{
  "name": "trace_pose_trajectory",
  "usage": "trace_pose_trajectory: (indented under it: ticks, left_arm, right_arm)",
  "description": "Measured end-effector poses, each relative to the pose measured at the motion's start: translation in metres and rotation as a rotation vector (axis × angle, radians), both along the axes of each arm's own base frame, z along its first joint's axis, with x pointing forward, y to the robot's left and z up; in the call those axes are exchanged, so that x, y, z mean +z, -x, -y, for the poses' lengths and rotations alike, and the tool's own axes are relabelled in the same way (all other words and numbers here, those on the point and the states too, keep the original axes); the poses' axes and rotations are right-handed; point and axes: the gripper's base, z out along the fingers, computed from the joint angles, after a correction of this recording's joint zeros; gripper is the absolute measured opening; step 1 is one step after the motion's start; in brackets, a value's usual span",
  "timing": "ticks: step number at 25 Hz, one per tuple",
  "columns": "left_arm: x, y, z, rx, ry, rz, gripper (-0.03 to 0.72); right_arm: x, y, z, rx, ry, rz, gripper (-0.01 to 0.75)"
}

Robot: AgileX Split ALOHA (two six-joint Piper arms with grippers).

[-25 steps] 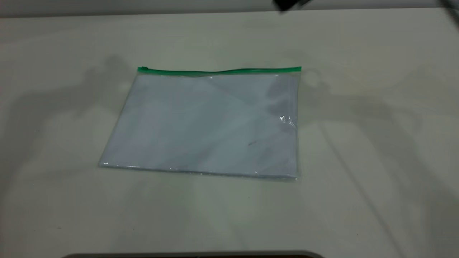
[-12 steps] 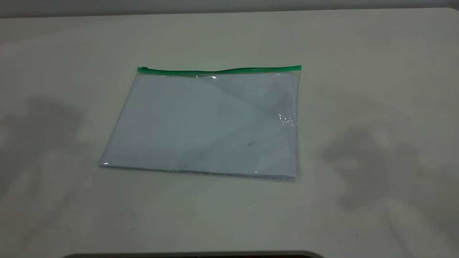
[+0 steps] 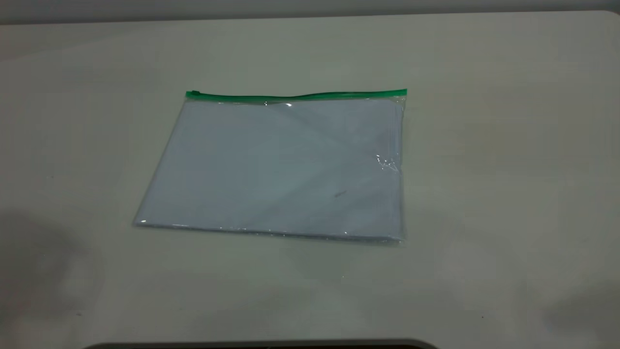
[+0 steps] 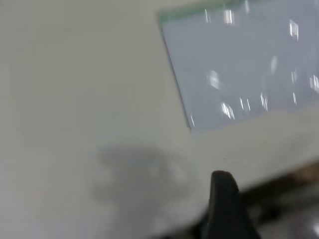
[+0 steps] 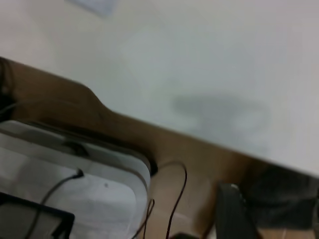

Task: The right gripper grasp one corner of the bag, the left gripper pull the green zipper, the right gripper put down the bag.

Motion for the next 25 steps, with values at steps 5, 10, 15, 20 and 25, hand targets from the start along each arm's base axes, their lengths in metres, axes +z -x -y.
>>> trace_pose_trajectory:
  ticks: [5, 10, 15, 20, 25]
  left_arm:
    - [-0.065, 0.036, -0.002, 0.01, -0.006, -0.192, 0.496]
    - [-0.111, 0.075, -0.004, 0.052, 0.0, -0.293, 0.496]
    - [-0.131, 0.1, -0.006, 0.098, 0.016, -0.237, 0.496]
    - [-0.127, 0.122, -0.011, 0.137, -0.009, -0.113, 0.496]
    - [-0.121, 0.141, -0.02, 0.237, -0.035, 0.021, 0.496]
  right_arm:
    - [-0.047, 0.025, 0.01, -0.084, 0.019, -0.056, 0.421]
    - [-0.053, 0.03, 0.011, -0.093, -0.002, -0.001, 0.421]
    - [-0.052, 0.03, 0.011, -0.094, -0.004, 0.005, 0.421]
    - [-0.052, 0.03, 0.011, -0.094, -0.005, 0.007, 0.421]
    - [-0.052, 0.029, 0.011, -0.094, -0.005, 0.007, 0.421]
